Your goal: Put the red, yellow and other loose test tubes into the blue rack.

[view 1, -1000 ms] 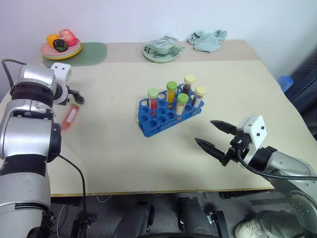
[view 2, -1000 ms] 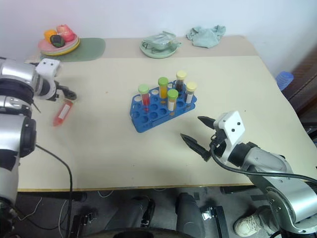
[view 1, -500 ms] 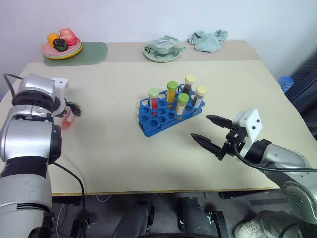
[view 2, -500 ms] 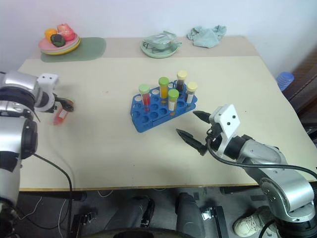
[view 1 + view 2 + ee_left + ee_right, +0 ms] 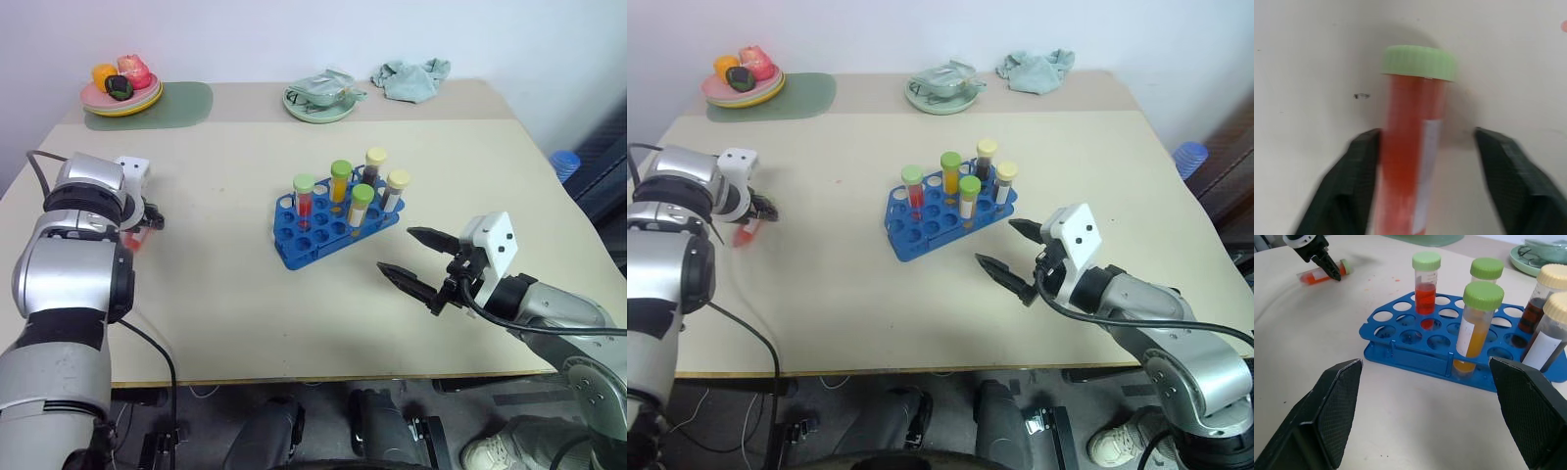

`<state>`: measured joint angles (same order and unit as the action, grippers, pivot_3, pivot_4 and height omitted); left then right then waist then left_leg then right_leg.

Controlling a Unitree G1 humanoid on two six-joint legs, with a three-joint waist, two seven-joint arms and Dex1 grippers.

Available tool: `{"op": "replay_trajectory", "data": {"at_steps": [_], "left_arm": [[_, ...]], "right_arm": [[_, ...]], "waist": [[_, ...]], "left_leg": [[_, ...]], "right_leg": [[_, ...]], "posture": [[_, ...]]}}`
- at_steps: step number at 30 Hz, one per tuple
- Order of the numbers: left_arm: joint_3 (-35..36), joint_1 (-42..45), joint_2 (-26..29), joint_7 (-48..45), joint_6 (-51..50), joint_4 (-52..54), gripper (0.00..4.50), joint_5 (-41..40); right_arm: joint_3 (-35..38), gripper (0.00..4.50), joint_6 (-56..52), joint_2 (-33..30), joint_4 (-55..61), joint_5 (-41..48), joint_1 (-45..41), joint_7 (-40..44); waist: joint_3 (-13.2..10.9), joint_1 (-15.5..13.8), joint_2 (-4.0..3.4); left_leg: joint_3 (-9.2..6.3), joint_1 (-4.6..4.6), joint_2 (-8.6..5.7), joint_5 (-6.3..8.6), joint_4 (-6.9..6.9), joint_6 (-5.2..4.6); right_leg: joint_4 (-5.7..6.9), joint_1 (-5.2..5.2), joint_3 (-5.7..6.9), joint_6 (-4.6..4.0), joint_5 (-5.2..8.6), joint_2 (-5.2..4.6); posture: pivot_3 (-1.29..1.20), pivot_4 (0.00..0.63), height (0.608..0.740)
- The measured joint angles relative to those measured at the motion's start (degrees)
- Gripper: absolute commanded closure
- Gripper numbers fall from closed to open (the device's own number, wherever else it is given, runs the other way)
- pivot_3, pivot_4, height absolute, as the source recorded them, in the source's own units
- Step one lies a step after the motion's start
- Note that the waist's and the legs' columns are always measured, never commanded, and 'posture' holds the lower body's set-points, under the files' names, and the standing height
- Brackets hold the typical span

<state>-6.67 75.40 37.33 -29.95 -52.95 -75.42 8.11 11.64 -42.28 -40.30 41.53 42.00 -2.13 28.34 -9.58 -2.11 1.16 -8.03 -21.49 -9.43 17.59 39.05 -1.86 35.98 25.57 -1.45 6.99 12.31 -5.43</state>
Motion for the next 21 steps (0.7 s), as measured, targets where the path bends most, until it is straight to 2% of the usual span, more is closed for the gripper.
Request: {"op": "replay_trajectory", "data": {"at_steps": [2,5,15,21], "left_arm": [[0.5,0.0,-0.2,0.1,0.0,0.0,1.77,0.0],[0.7,0.0,-0.1,0.3,0.0,0.0,3.08,0.3],[0.7,0.0,-0.1,-1.5,-2.0,0.7,3.08,0.5],[2.0,-0.8,0.2,-10.5,-3.1,4.7,3.08,-2.1]], "right_arm": [[0.0,0.27,0.0,0.0,0.0,0.0,0.2,0.0],[0.3,0.27,0.0,0.0,0.0,0.0,1.3,0.1],[0.3,0.27,0.2,-0.1,0.0,-0.2,1.5,0.6],[0.4,0.27,0.2,-0.2,0.0,-0.2,1.5,0.8]], "waist": [[0.0,0.0,0.0],[0.0,0.0,-0.01],[0.0,0.0,-0.03],[0.0,-0.1,-0.02]], "left_leg": [[0.0,0.0,0.0,0.0,0.0,0.0],[0.01,0.01,0.0,0.0,0.0,0.0],[0.06,0.04,0.0,0.0,0.02,0.0],[0.05,0.0,0.0,0.01,0.04,-0.01]], "right_leg": [[0.0,0.0,0.0,0.0,0.0,0.0],[0.0,-0.01,0.0,0.0,0.0,-0.01],[0.02,-0.01,0.0,0.0,0.0,-0.01],[0.03,-0.01,0.01,0.0,0.0,-0.02]], "posture": [[0.0,0.15,0.74],[0.0,0.15,0.74],[0.0,0.15,0.74],[0.0,0.15,0.74]]}}
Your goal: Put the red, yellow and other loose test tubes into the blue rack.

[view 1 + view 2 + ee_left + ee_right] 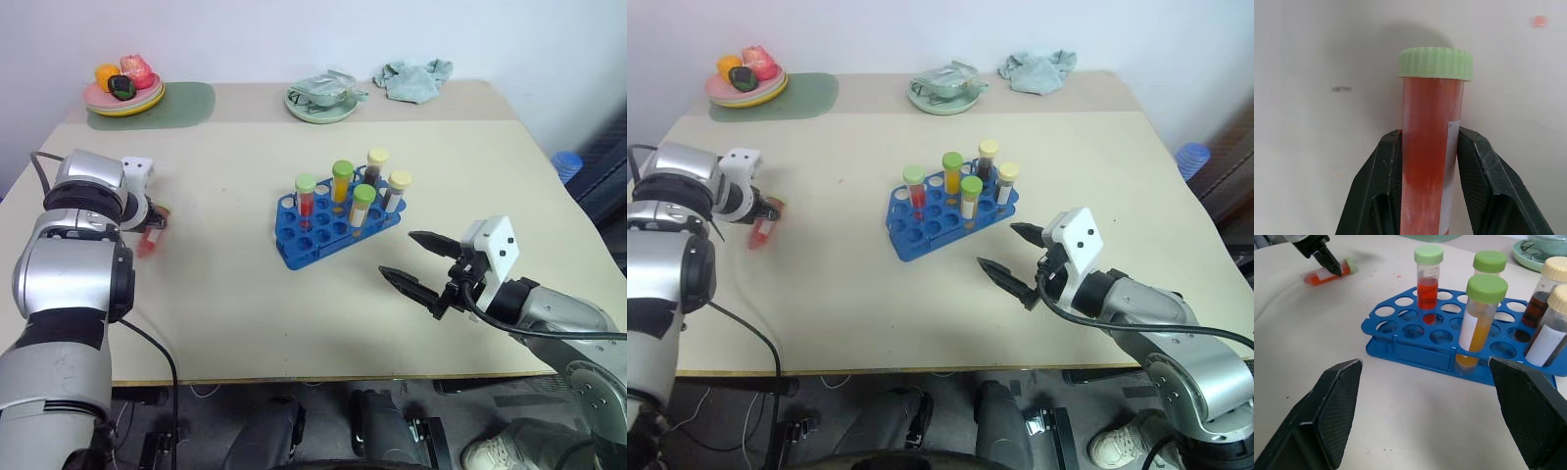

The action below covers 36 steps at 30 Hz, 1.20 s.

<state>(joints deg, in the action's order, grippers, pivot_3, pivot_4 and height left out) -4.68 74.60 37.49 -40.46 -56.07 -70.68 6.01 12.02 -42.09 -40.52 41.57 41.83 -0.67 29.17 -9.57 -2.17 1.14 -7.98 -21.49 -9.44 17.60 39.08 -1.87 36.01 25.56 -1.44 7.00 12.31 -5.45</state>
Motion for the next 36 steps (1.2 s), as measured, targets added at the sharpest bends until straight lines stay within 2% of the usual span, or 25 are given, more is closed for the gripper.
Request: {"op": "replay_trajectory", "data": {"at_steps": [2,4,6,8,11,13,15,18,23,31,36], "left_arm": [[-0.2,-2.3,0.6,-5.2,-1.2,6.4,3.08,-1.8],[2.7,-10.3,2.4,-9.9,-2.0,22.7,3.08,-6.3],[8.6,-22.6,3.2,-13.3,-0.2,44.3,3.08,-12.9],[11.6,-30.0,3.3,-17.8,-2.5,58.8,3.08,-20.4],[15.8,-36.6,5.3,-22.8,-4.0,72.8,3.08,-29.4],[19.1,-39.7,5.8,-25.0,-3.0,77.9,3.08,-34.0],[22.4,-40.5,3.2,-25.4,0.1,78.7,3.08,-37.7],[22.9,-40.8,-1.0,-24.0,7.6,78.7,3.08,-38.7],[17.5,-40.2,-9.2,-23.6,21.9,74.5,3.08,-37.7],[11.7,-39.5,-15.8,-25.3,28.9,69.9,3.08,-38.9],[7.2,-39.4,-22.7,-20.1,37.2,66.3,3.08,-34.0]], "right_arm": [[0.2,0.27,0.0,0.0,0.0,0.0,0.0,0.2],[0.4,0.27,0.1,-0.1,-0.1,0.0,0.1,0.4],[0.7,0.27,0.3,-0.2,-0.3,-0.1,0.2,0.6],[0.9,0.27,0.4,-0.3,-0.4,-0.2,0.4,0.8],[0.8,0.27,0.9,-0.4,-0.4,-0.5,0.2,1.4],[0.9,0.27,1.2,-0.4,-0.7,-0.6,0.3,1.6],[0.9,0.27,1.4,-0.4,-0.8,-0.9,0.3,1.8],[0.9,0.27,1.6,-0.3,-0.8,-1.2,0.9,1.9],[1.8,0.27,1.9,0.4,0.0,-1.6,3.7,0.4],[5.2,0.27,2.6,2.0,5.6,-2.3,11.9,-2.9],[6.8,0.27,3.7,3.4,7.5,-2.4,16.6,-3.6]], "waist": [[0.0,0.1,0.0],[0.0,0.7,-0.04],[0.0,1.8,-0.07],[0.0,2.0,-0.06],[0.0,1.9,-0.1],[0.0,1.8,-0.19],[0.0,1.3,-0.21],[0.0,0.8,-0.2],[0.0,-0.1,-0.2],[0.0,-0.1,-0.24],[0.0,-0.2,-0.23]], "left_leg": [[0.0,-0.01,0.0,0.0,-0.01,0.0],[-0.01,-0.02,0.01,0.0,-0.06,0.0],[-0.01,-0.03,0.06,0.02,-0.11,0.02],[-0.01,-0.02,0.07,0.04,-0.05,0.04],[0.0,0.1,0.08,0.02,-0.04,0.09],[0.0,0.19,0.09,0.01,-0.05,0.11],[0.0,0.19,0.09,0.0,-0.04,0.13],[-0.01,0.18,0.08,0.01,0.01,0.1],[-0.01,0.1,0.08,0.02,-0.03,0.08],[0.0,0.12,0.09,0.03,-0.02,0.07],[-0.01,0.11,0.08,0.04,-0.02,0.05]], "right_leg": [[0.01,0.01,0.0,0.0,0.0,-0.01],[0.04,0.05,-0.03,-0.01,0.0,-0.11],[0.01,0.05,-0.04,-0.03,-0.01,-0.11],[0.0,0.04,-0.02,-0.03,-0.01,-0.09],[-0.04,-0.02,-0.02,-0.05,0.0,-0.08],[-0.02,-0.11,-0.01,-0.06,0.01,-0.08],[-0.03,-0.14,0.01,-0.07,-0.01,-0.08],[-0.1,-0.19,0.04,-0.07,-0.01,-0.1],[-0.26,-0.14,0.04,-0.07,-0.02,-0.09],[-0.27,-0.16,0.03,-0.06,-0.02,-0.08],[-0.37,-0.21,0.04,-0.06,-0.02,-0.09]], "posture": [[0.0,0.15,0.74],[0.0,0.15,0.74],[0.0,0.15,0.74],[0.0,0.15,0.74],[0.0,0.15,0.74],[0.0,0.15,0.74],[0.0,0.15,0.74],[0.0,0.15,0.74],[0.0,0.15,0.74],[0.0,0.15,0.74],[0.0,0.15,0.74]]}}
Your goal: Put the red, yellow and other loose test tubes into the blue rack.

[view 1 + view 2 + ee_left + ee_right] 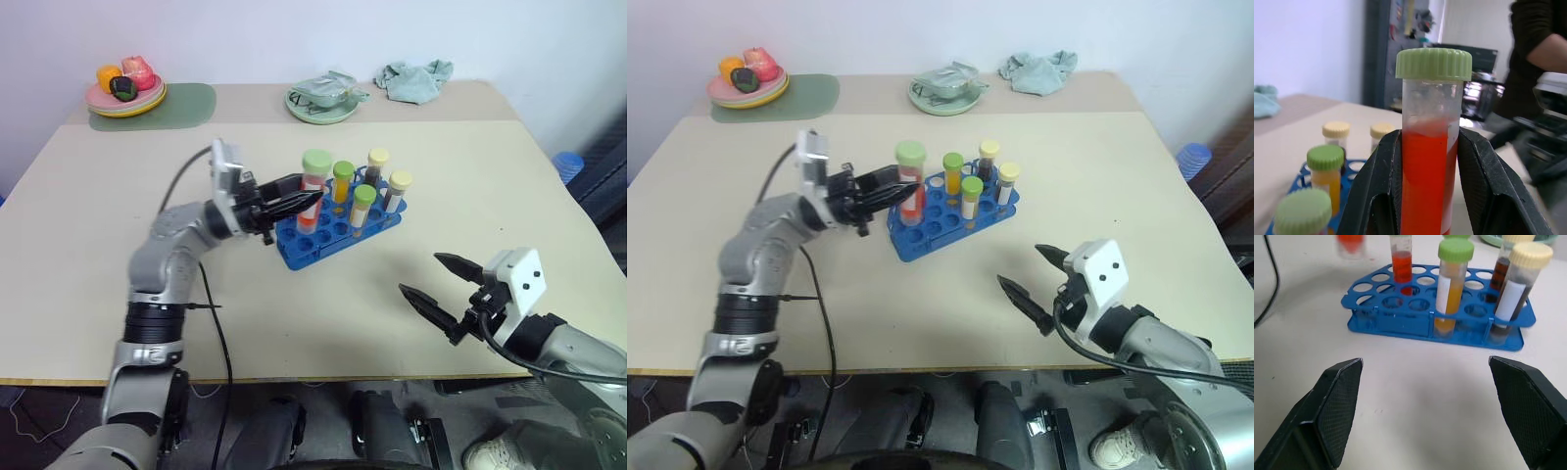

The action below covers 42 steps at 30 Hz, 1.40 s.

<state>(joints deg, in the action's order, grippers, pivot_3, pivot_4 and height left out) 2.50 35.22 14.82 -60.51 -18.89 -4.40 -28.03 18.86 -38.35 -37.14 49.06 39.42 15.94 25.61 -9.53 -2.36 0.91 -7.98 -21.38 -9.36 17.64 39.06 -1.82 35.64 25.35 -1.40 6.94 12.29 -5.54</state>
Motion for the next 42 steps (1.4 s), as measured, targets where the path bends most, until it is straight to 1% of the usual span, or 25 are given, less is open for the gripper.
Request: {"op": "replay_trajectory", "data": {"at_steps": [4,9,14,20,26,42], "left_arm": [[-2.2,-0.8,-2.0,2.8,5.6,-0.9,3.08,3.3],[-4.3,-4.1,-4.3,7.5,11.8,-4.1,3.08,8.0],[-5.2,-4.7,-4.4,10.3,15.2,-6.6,3.08,10.5],[-5.2,-3.8,-5.6,11.5,18.9,-10.7,3.08,11.3],[-5.3,-2.9,-6.1,10.8,21.6,-13.8,3.08,11.4],[-6.1,-2.2,-6.9,8.4,25.3,-17.2,3.08,11.3]], "right_arm": [[1.0,0.27,0.8,0.1,0.8,-0.4,2.3,-0.1],[1.8,0.27,1.5,0.7,2.3,-0.5,4.8,-0.7],[2.3,0.27,1.6,0.7,3.7,-0.3,5.7,-1.4],[2.3,0.27,1.0,0.6,4.5,0.5,5.6,-2.8],[2.5,0.27,0.3,0.4,4.9,1.8,5.5,-3.8],[3.3,0.27,-0.3,-0.1,4.9,3.3,4.0,-5.2]], "waist": [[0.0,0.2,-0.07],[0.1,0.0,-0.11],[0.1,0.0,-0.11],[0.1,0.0,-0.11],[0.1,0.0,-0.14],[0.2,0.0,-0.18]], "left_leg": [[0.0,0.02,0.02,0.0,-0.02,0.0],[0.0,0.02,0.01,0.01,-0.02,-0.02],[0.0,0.02,0.01,0.01,-0.02,-0.02],[0.0,0.03,0.02,0.01,-0.02,-0.02],[0.0,0.04,0.02,0.01,-0.02,-0.02],[0.0,0.05,0.02,0.03,-0.02,-0.05]], "right_leg": [[0.01,0.0,-0.02,0.0,0.0,0.02],[-0.04,-0.03,-0.01,0.0,0.0,0.02],[-0.05,-0.03,-0.01,0.0,0.0,0.02],[-0.06,-0.05,0.0,0.01,0.0,0.02],[-0.06,-0.06,0.0,0.01,0.0,0.02],[-0.1,-0.09,0.0,0.01,0.0,0.02]], "posture": [[0.0,0.15,0.74],[0.0,0.15,0.74],[0.0,0.15,0.74],[0.0,0.15,0.74],[0.0,0.15,0.74],[0.0,0.15,0.74]]}}
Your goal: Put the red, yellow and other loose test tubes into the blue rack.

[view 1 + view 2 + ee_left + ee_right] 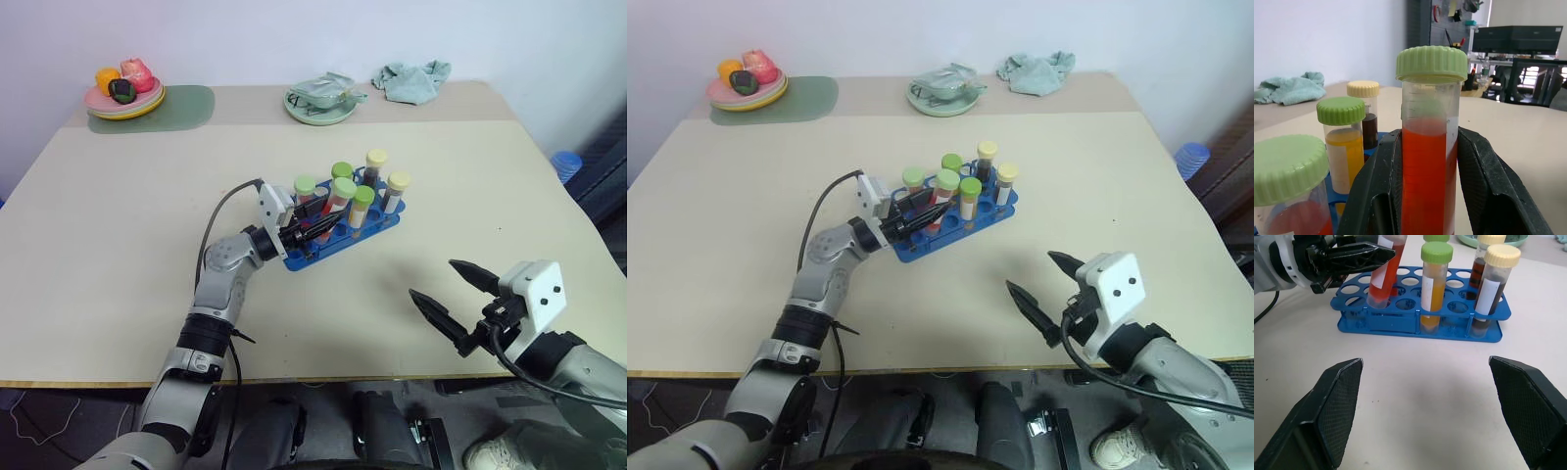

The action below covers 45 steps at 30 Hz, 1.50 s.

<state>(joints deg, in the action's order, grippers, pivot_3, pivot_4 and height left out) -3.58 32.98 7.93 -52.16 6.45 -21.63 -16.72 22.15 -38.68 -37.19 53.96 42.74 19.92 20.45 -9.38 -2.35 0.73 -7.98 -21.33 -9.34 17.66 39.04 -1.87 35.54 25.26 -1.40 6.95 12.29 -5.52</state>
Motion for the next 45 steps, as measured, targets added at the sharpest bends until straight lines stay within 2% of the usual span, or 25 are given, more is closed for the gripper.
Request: {"op": "replay_trajectory", "data": {"at_steps": [12,22,30,45], "left_arm": [[0.3,-2.4,1.5,-0.5,2.1,1.5,3.08,-0.9],[0.0,2.7,-1.9,2.0,6.9,-8.6,3.08,0.9],[0.2,3.5,-3.4,2.2,9.4,-11.9,3.08,1.1],[1.0,0.9,-2.5,1.5,10.6,-9.3,3.08,-0.1]], "right_arm": [[0.5,0.27,-1.0,-1.3,0.1,1.4,-0.6,-0.6],[0.5,0.27,-1.3,-2.0,0.1,2.6,-2.0,-1.1],[0.6,0.27,-2.0,-2.0,1.0,2.7,-1.1,-2.1],[0.6,0.27,-1.9,-1.9,1.1,3.1,-0.7,-3.3]], "waist": [[0.2,0.1,-0.21],[0.2,0.1,-0.21],[0.2,0.1,-0.21],[0.2,0.3,-0.23]], "left_leg": [[0.0,0.05,0.01,0.02,-0.01,-0.03],[0.0,0.05,0.01,0.02,-0.01,-0.03],[0.0,0.05,0.01,0.02,-0.01,-0.04],[0.0,0.07,0.04,0.03,-0.02,-0.04]], "right_leg": [[-0.04,-0.07,0.0,0.0,0.0,0.0],[-0.05,-0.07,0.0,0.01,0.0,0.0],[-0.05,-0.07,0.0,0.01,0.0,0.0],[-0.05,-0.07,-0.01,0.01,0.0,0.03]], "posture": [[0.0,0.15,0.74],[0.0,0.15,0.74],[0.0,0.15,0.74],[0.0,0.15,0.74]]}}
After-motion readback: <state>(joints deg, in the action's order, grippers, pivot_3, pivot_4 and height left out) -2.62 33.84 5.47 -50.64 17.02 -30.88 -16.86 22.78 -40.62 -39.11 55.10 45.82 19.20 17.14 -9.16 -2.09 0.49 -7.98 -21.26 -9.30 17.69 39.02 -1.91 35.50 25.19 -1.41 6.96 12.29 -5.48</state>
